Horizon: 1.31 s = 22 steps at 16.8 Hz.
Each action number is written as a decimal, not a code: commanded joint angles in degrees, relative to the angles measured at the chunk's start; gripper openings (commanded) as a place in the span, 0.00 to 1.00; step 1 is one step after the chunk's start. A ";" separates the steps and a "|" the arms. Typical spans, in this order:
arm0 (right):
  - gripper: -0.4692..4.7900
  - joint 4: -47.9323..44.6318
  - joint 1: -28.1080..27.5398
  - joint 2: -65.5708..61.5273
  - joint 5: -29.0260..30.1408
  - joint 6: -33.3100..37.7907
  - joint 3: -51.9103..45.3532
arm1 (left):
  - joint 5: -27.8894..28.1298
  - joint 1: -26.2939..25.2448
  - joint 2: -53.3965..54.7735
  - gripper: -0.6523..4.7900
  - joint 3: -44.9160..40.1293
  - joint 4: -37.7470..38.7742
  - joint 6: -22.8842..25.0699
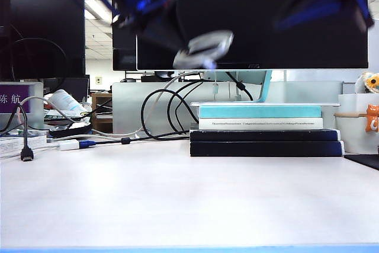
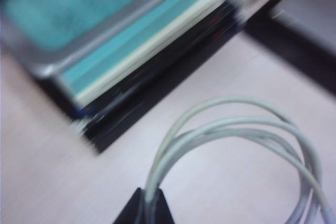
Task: Unfold the white charging cable into a straight cable.
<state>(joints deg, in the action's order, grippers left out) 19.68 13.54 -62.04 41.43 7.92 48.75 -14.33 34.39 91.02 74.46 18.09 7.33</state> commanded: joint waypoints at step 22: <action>0.21 -0.94 0.76 6.58 12.74 4.57 0.24 | -10.51 8.09 -0.13 0.11 0.04 -24.96 -17.20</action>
<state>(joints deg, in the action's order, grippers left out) 20.10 14.31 -55.59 53.80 12.23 48.75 -24.80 42.04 90.37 74.37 -5.80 -9.89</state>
